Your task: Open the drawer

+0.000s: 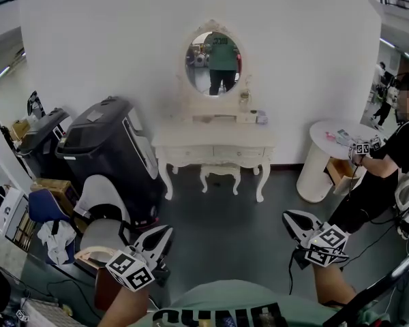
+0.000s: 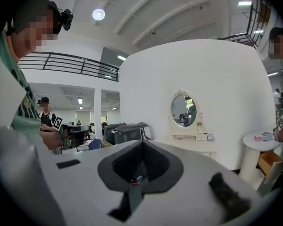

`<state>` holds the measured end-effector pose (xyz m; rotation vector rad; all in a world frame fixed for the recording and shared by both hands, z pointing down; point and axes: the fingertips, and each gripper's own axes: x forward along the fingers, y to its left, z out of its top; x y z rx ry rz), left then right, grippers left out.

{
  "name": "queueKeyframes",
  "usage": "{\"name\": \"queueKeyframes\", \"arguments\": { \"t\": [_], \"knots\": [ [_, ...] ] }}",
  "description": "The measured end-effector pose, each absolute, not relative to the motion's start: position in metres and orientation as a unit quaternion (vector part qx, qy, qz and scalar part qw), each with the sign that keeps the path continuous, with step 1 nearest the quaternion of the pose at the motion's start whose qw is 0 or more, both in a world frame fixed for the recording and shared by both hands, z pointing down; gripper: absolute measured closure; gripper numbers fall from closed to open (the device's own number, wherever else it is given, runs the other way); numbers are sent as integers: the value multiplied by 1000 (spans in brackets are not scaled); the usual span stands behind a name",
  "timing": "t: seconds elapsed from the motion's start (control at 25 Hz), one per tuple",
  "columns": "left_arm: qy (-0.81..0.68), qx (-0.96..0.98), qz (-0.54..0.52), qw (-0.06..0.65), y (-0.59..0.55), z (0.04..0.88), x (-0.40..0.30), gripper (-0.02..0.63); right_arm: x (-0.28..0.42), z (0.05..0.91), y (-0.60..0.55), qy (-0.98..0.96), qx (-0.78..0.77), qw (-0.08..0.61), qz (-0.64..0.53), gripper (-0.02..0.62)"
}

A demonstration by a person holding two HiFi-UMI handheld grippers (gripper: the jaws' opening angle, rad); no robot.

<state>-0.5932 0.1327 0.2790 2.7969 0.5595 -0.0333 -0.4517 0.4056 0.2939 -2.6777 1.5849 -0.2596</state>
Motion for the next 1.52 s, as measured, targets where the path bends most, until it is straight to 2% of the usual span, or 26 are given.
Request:
{"name": "queueKeyframes", "arguments": {
  "t": [0.88, 1.2, 1.52],
  "knots": [
    [230, 962, 22, 142, 257, 293, -505, 598, -398, 311, 532, 485, -870, -6, -86, 589],
    [256, 954, 26, 152, 234, 309, -459, 598, -371, 328, 506, 475, -875, -11, -98, 589],
    [306, 940, 21, 148, 156, 306, -381, 598, -322, 313, 428, 440, -893, -16, -91, 589]
  ]
}}
